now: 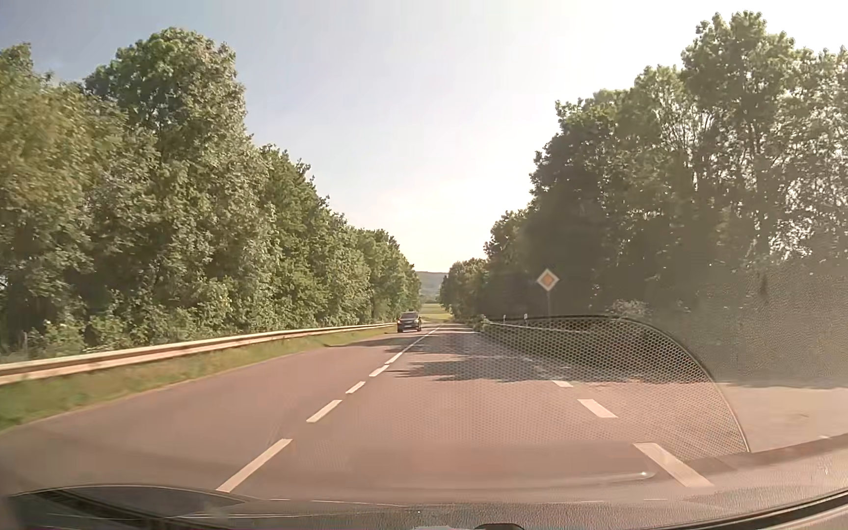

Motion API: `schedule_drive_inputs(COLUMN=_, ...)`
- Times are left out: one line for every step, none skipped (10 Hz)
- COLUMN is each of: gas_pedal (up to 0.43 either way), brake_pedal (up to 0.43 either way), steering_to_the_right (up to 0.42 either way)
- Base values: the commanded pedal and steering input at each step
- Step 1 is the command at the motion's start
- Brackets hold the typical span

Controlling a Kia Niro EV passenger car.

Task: Follow the waypoints while adhering to traffic rules and regulations

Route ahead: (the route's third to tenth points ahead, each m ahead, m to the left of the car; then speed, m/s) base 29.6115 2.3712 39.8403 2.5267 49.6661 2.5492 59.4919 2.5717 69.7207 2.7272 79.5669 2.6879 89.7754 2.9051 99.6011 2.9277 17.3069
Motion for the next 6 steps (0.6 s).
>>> schedule_drive_inputs(gas_pedal=0.197, brake_pedal=0.000, steering_to_the_right=0.000)
schedule_drive_inputs(gas_pedal=0.197, brake_pedal=0.000, steering_to_the_right=0.000)
schedule_drive_inputs(gas_pedal=0.197, brake_pedal=0.000, steering_to_the_right=0.000)
schedule_drive_inputs(gas_pedal=0.197, brake_pedal=0.000, steering_to_the_right=0.000)
schedule_drive_inputs(gas_pedal=0.197, brake_pedal=0.000, steering_to_the_right=0.000)
schedule_drive_inputs(gas_pedal=0.197, brake_pedal=0.000, steering_to_the_right=0.000)
